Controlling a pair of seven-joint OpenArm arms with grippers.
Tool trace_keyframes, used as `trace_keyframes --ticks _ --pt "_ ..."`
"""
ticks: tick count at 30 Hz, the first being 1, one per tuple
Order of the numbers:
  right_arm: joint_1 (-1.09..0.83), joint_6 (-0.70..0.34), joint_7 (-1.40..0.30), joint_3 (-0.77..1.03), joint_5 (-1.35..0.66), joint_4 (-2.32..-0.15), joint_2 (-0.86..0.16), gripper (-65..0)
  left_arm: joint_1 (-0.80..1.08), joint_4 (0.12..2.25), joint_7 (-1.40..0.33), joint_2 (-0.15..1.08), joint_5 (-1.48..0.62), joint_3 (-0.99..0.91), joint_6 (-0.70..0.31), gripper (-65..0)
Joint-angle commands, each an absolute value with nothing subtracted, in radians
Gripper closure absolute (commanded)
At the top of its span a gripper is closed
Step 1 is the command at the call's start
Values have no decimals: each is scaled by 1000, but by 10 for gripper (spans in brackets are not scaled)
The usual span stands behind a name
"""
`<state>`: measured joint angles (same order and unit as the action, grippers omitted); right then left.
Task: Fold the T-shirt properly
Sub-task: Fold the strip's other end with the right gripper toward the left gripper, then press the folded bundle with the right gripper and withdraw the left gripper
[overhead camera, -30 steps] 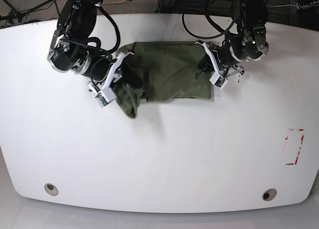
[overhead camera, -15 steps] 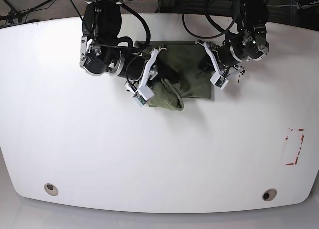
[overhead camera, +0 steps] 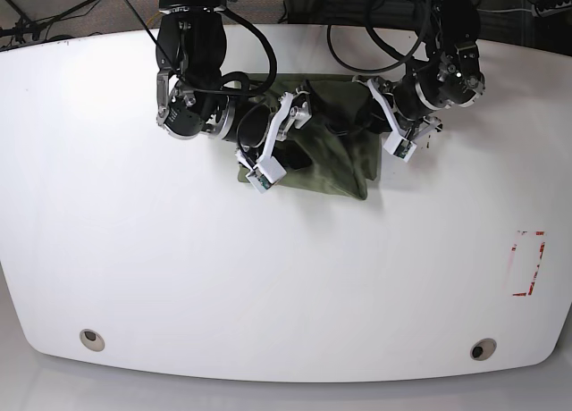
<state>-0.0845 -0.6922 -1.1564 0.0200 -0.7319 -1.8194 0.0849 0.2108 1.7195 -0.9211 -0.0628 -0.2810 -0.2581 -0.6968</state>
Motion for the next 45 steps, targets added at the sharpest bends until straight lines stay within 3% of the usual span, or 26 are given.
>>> trace_keyframes --ticks 1,9,19,27,33,39,45 --pt "-77 -698 -1135 -12 -762 -1893 81 -604 193 1773 -900 -88 -297 -320 -698 -185" --pt "-104 -698 -1133 -45 -762 -1931 4 -560 189 1894 -900 -99 -351 -463 -698 -185" --pt "-148 -698 -1125 -50 -753 -1923 -77 -425 236 1908 -901 71 -479 -722 -698 -187" --pt "-142 -698 -1124 -150 -753 -1911 -107 -409 308 1873 -900 185 -478 -779 -698 -189" --pt "-99 -698 -997 -343 -745 -1903 -154 -403 351 1807 -900 202 -479 -831 -698 -186" --pt "-56 -698 -854 -518 -479 -1894 -140 -403 375 1802 -900 200 -479 -854 -698 -185" --pt "-65 -698 -779 -542 -168 -1839 -58 -401 377 1802 -900 199 -479 -852 -698 -185"
